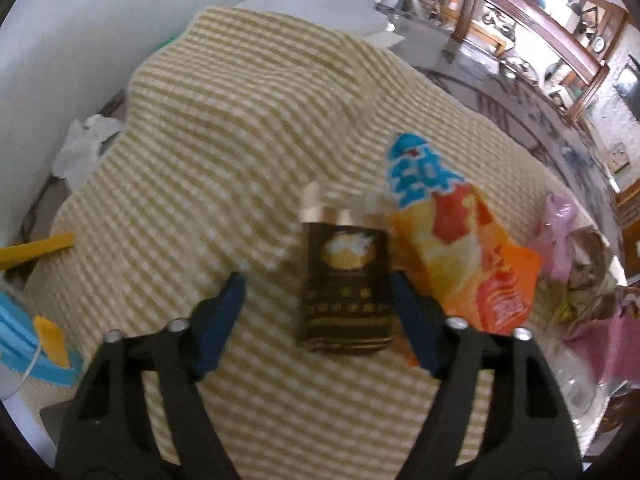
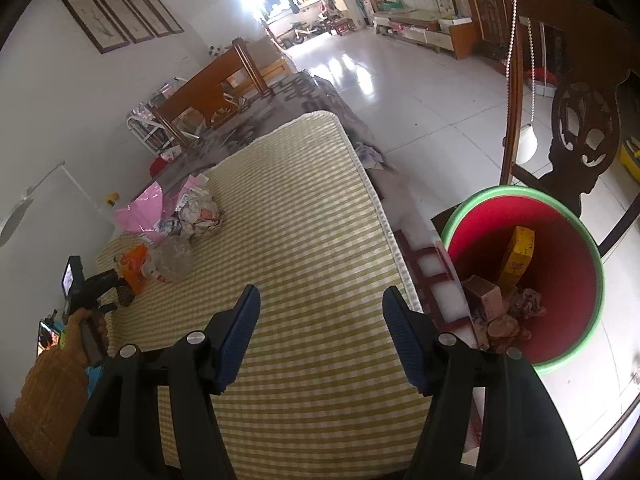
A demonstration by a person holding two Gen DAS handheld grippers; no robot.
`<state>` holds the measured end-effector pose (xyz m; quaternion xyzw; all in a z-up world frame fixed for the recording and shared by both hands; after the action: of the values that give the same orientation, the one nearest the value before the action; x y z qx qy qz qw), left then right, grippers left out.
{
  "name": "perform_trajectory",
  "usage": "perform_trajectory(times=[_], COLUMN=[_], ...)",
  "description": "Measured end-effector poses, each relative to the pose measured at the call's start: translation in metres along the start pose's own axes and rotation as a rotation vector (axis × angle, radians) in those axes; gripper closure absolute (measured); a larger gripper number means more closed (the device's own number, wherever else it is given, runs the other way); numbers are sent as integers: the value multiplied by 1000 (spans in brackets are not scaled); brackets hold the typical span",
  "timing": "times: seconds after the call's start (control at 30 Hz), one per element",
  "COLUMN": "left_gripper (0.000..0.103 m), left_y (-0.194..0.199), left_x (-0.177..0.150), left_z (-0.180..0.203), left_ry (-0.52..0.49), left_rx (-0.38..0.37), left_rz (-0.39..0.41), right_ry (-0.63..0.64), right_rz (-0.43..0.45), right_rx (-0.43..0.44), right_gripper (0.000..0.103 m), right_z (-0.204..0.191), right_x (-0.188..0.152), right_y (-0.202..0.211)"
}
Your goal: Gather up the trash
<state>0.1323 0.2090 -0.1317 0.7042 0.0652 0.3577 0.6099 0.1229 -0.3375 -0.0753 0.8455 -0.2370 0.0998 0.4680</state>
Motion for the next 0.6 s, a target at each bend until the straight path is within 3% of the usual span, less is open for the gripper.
perform_trajectory(times=[0.07,0.13,0.23,0.37,0.5,0.6], left_gripper=[52,53,53,47,46,40], left_y=[-6,-6,7,21,11,5], left_x=[5,0,-5,-16,-20,-15], left_z=[7,9,2,-15,-26,-25], left_ry=[-7,17,91,111,120,112], left_rx=[-51,-83,-130,-82,-38,-24], left_rz=[-22,-26,57,120,61,52], right_ry=[0,3,5,4,6,5], right_rz=[-7,-7,-18,-27,-23,-21], right_rx=[2,10,20,25,29,34], right_gripper=[41,41,41,41,41,41], right_z=[0,-1,-1,-2,-2,-3], right_x=[0,-1,-2,-3,-3,-2], right_y=[-1,-1,-2,-4,-2,-2])
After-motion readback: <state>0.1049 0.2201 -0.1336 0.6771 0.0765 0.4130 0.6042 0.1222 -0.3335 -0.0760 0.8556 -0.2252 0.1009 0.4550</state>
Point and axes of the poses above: each gripper's, at about its wrist camera, not at the fingertips, and y roughly against the way its jaws point, z to its right, x to its top, the point moved 8 cm from there along -y, roughly the way its jaws point, and after that the axes turned 12 degrees about -y, right-handed, at the moved point
